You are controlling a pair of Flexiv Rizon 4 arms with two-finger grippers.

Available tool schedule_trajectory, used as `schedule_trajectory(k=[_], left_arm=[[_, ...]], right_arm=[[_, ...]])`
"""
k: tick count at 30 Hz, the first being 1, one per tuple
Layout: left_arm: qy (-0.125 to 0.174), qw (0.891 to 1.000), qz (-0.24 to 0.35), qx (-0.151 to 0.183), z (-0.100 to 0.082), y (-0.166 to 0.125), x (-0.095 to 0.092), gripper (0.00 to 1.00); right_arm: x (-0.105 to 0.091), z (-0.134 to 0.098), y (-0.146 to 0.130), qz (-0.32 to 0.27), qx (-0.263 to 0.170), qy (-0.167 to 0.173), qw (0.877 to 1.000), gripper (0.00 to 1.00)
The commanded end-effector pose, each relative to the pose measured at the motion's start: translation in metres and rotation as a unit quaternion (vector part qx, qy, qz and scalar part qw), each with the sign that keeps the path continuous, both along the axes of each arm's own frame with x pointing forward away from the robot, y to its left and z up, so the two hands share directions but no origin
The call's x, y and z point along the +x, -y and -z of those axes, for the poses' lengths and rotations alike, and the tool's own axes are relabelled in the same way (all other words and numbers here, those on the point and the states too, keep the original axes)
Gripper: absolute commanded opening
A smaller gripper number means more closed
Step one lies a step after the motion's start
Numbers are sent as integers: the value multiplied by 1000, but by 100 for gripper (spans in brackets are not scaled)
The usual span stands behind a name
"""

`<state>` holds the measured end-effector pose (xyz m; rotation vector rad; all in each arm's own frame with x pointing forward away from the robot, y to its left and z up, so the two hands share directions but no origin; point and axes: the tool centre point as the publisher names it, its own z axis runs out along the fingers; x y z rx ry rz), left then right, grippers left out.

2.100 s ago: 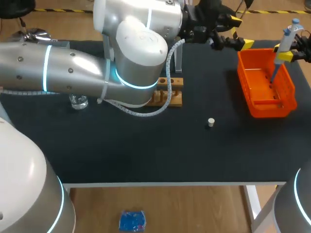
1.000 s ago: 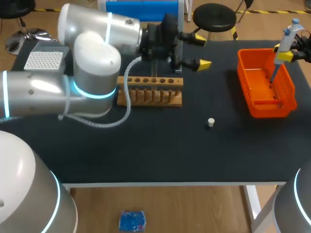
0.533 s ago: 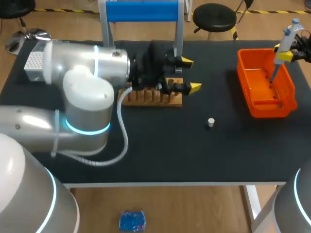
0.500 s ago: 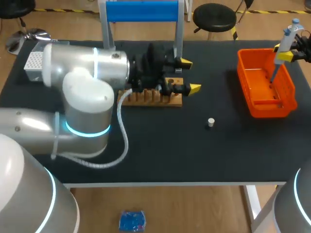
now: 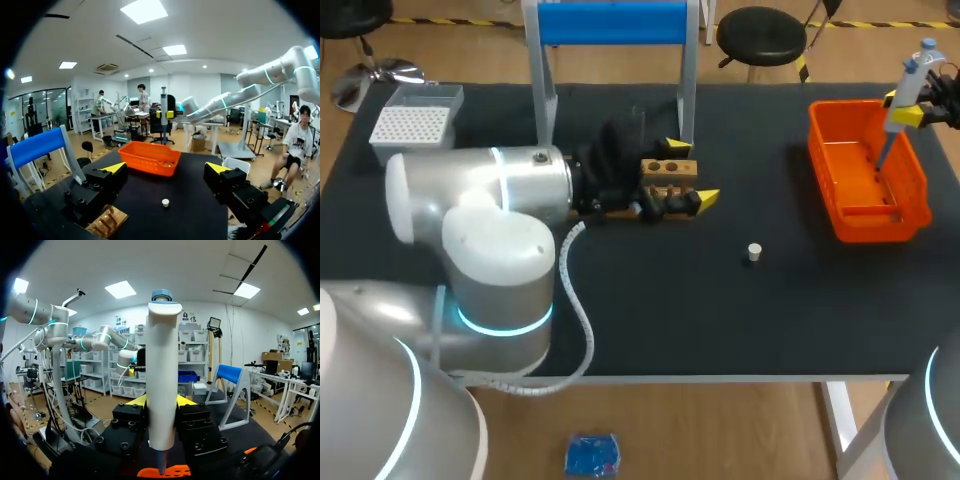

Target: Invert the test tube, pick up the pipette, mount the tip to pipette, aspirate from beaker and dispense into the tube, eject the tip, return the pipette, and cap with the stopper.

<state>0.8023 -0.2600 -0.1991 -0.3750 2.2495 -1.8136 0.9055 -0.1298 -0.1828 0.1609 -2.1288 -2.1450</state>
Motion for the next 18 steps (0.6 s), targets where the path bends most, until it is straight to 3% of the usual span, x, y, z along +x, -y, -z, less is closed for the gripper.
schedule_trajectory(k=[1,10,18], left_arm=[[15,999,1,-38,6,-4,2,100],[14,998,36,-47,8,-12,21,100],[14,998,44,-44,5,-22,25,100]], right_arm=[[1,-1,1,-2,-1,0,1000,0],[1,-1,1,-2,-1,0,1000,0],[1,-1,1,-2,-1,0,1000,0]])
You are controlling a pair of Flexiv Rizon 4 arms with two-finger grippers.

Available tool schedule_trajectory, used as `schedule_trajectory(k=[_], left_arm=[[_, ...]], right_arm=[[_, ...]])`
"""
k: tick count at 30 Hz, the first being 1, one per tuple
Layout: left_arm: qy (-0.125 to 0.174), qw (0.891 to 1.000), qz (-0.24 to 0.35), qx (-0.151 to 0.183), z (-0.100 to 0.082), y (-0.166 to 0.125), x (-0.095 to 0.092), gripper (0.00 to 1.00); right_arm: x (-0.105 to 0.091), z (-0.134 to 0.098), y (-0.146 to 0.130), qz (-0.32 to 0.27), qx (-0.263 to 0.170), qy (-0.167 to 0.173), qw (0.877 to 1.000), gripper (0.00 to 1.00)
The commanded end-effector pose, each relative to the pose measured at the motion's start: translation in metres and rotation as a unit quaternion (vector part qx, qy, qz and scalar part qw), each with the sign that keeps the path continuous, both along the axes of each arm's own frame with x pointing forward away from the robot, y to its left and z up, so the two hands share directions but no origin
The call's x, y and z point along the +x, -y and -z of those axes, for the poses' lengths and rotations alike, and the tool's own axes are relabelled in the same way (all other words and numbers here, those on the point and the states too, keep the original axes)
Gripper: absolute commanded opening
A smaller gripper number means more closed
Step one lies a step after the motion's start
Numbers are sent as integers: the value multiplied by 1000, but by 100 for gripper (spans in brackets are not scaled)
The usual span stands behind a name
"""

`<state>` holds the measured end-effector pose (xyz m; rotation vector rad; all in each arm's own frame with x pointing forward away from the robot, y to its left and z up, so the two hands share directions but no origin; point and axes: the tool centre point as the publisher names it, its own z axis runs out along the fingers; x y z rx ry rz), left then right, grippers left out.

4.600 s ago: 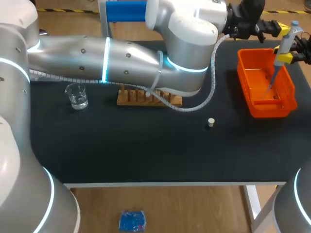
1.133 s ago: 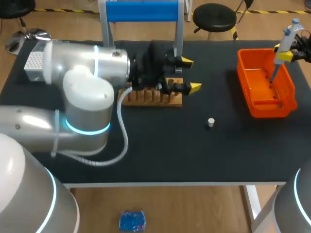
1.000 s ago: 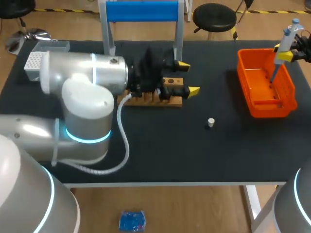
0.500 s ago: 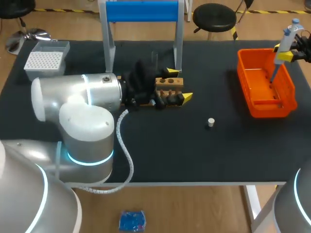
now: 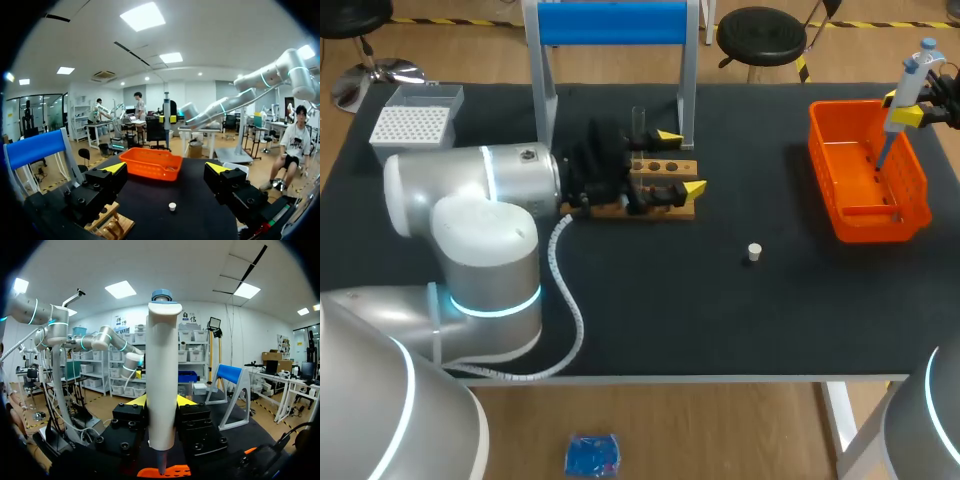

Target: Invert the test tube, pick up the pipette, mount the tip to pipette, aspirate from beaker and dispense into the tube, eject the tip, return the pipette, and cap with the stopper.

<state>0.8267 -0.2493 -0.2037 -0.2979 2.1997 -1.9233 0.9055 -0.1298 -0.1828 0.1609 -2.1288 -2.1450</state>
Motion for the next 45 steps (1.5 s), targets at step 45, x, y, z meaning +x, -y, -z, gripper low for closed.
schedule_trajectory(k=[45], left_arm=[[-8,1000,13,10,-26,-28,2,100]], right_arm=[[1,-1,1,-2,-1,0,1000,0]])
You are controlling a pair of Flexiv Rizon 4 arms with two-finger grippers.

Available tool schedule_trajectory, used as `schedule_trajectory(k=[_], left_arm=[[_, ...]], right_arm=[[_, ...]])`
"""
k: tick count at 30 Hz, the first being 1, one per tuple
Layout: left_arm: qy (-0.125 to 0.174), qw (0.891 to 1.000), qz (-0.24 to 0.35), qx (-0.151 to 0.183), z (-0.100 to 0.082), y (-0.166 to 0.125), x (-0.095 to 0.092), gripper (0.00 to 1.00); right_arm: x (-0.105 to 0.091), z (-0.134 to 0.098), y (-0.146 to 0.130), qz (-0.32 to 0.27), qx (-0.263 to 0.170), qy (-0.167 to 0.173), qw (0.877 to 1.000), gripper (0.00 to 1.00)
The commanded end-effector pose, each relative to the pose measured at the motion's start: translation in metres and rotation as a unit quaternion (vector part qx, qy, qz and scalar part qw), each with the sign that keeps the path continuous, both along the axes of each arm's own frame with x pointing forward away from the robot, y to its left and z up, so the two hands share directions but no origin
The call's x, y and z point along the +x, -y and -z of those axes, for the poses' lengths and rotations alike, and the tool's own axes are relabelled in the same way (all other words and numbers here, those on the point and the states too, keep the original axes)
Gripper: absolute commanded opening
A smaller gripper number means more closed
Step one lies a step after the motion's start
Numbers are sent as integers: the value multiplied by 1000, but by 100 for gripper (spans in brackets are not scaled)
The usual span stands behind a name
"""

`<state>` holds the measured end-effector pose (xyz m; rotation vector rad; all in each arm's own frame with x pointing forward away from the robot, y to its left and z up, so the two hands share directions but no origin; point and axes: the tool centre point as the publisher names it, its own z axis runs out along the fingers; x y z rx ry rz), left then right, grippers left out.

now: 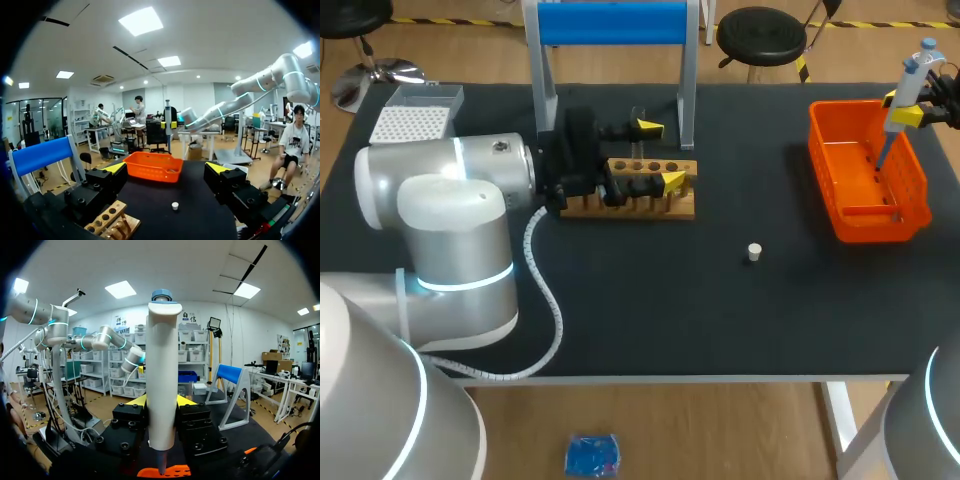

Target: Invert the test tube, pick up the pipette, mount the tip to pipette, aspirate from beaker and dispense into the tube, eject the tip, return the pipette, and cap with the stopper.

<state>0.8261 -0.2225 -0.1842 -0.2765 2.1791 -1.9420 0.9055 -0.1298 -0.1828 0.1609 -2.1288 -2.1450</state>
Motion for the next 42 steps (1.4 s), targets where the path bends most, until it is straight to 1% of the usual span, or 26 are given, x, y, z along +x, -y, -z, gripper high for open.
schedule_trajectory(k=[1,5,6,24,26,27,29,32,34,35,37,40,41,42], left_arm=[[-16,1000,9,18,-8,-1,3,100],[-13,1000,10,20,-13,0,5,100],[-20,1000,5,23,-14,0,5,100],[-22,1000,3,21,-14,0,5,100],[-22,1000,3,21,-14,0,5,100],[-22,1000,3,21,-14,0,5,100],[-22,1000,3,21,-14,0,5,100],[-22,1000,3,21,-14,0,5,100],[-22,1000,3,21,-14,0,5,100],[-22,1000,3,21,-14,0,5,100],[-22,1000,3,21,-14,0,5,100],[-22,1000,3,21,-14,0,5,100],[-22,1000,3,21,-14,0,5,100],[-22,1000,3,21,-14,0,5,100]], right_arm=[[1,-1,1,-2,-1,0,1000,0],[1,-1,1,-2,-1,0,1000,0],[1,-1,1,-2,-1,0,1000,0],[1,-1,1,-2,-1,0,1000,0],[-15,-9,3,9,-34,3,999,0],[-24,-15,1,11,-44,7,999,0],[-38,-26,-5,14,-39,7,999,0],[-57,-37,-24,18,-55,21,998,0],[-69,-43,-38,19,-48,23,998,0],[-71,-44,-42,19,-48,23,998,0],[-82,-45,-61,23,-56,28,998,0],[-93,-42,-86,22,-58,20,998,0],[-96,-40,-95,27,-72,23,997,0],[-98,-39,-104,25,-65,21,997,0]])
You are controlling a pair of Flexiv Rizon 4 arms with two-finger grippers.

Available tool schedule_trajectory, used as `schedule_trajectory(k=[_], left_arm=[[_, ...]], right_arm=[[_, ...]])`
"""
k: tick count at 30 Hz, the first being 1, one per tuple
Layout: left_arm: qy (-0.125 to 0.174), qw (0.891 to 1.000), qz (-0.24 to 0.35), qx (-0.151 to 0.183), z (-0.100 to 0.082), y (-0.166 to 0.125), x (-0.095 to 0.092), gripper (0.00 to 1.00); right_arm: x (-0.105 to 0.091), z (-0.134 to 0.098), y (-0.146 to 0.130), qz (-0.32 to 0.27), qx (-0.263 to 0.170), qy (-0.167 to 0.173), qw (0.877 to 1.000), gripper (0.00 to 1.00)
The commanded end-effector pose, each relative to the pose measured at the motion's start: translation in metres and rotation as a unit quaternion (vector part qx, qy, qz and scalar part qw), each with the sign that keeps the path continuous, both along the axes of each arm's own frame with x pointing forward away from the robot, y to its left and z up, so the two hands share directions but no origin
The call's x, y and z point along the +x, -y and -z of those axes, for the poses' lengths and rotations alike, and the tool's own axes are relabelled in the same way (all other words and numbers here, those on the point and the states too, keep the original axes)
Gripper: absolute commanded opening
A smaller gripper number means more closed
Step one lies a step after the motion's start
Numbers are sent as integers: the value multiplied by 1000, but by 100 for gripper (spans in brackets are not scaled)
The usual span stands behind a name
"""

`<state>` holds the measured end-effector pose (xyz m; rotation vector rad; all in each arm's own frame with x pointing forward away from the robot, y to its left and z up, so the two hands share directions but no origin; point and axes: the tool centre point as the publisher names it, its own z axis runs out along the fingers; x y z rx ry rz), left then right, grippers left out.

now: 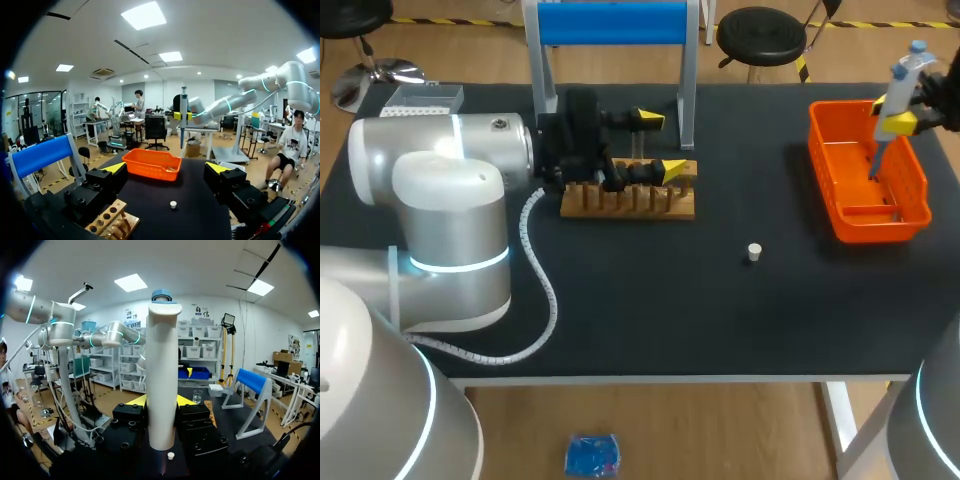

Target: Invert the test tube, pick up the pipette, mount the tip to pipette, aspirate from beaker and dispense into the tube, eject the tip, return the pipette, and cap with the stopper.

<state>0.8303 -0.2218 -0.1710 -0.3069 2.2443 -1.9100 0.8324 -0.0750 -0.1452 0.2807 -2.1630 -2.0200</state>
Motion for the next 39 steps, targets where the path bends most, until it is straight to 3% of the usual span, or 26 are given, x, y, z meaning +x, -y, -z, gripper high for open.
schedule_trajectory(k=[1,11,22,30,39], left_arm=[[-1,1000,0,1,-1,1,1,100],[-1,1000,0,1,-1,1,1,100],[-1,1000,0,1,-1,1,1,100],[17,999,4,-33,-8,2,-6,100],[24,998,6,-61,-17,4,-13,100]], right_arm=[[-27,0,-59,73,-29,11,997,0],[-28,1,-130,57,-16,29,998,0],[-30,18,-190,14,-6,37,999,0],[-36,29,-206,1,20,46,999,0],[-37,43,-221,4,49,25,998,0]])
